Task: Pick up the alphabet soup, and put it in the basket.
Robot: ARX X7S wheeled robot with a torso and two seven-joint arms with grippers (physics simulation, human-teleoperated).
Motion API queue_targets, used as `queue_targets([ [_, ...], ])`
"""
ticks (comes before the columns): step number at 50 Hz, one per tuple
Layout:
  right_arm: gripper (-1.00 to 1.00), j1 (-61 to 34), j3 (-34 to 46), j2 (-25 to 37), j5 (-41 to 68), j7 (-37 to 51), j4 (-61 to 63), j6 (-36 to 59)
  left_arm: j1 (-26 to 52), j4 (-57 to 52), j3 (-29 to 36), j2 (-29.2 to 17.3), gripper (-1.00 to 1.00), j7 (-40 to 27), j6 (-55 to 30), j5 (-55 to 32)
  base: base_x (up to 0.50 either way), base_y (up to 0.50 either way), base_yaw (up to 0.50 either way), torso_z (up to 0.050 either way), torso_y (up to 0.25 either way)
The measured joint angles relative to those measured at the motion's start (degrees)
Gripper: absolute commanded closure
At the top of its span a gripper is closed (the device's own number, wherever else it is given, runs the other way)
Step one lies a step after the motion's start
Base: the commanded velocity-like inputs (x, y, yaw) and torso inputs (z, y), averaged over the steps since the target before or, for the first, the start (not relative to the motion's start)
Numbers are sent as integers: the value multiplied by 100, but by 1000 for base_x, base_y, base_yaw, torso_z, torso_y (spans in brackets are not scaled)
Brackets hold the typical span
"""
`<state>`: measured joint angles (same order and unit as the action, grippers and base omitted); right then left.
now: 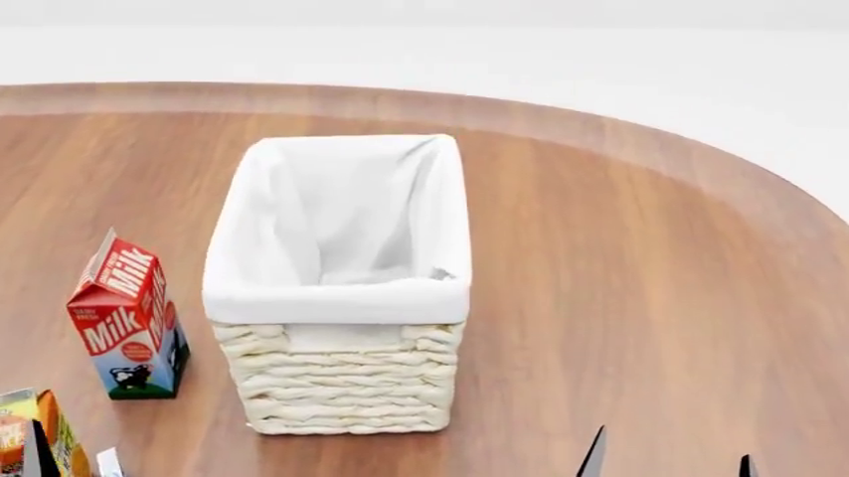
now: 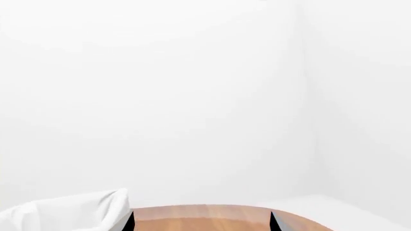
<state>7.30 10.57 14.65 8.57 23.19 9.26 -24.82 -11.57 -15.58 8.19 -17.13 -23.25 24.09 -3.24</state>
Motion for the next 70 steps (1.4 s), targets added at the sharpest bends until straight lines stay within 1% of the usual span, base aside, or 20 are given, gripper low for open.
queue_targets([
  [10,-100,-4,22,16,9,17,-4,-17,1,-7,20,-15,-100,-21,-2,5,289,0,0,0,0],
  [20,-100,-6,56,37,81,-4,-16,-55,-7,-24,40,-30,-100,-43,-3,12,4,0,0,0,0],
  [52,-100,-22,106,45,-249,168,-88,-104,4,6,94,-78,-100,-102,31,17,16,0,0,0,0],
  [70,-100,-37,124,69,-178,185,-118,-190,36,38,132,-98,-100,-129,36,19,5,2,0,0,0],
])
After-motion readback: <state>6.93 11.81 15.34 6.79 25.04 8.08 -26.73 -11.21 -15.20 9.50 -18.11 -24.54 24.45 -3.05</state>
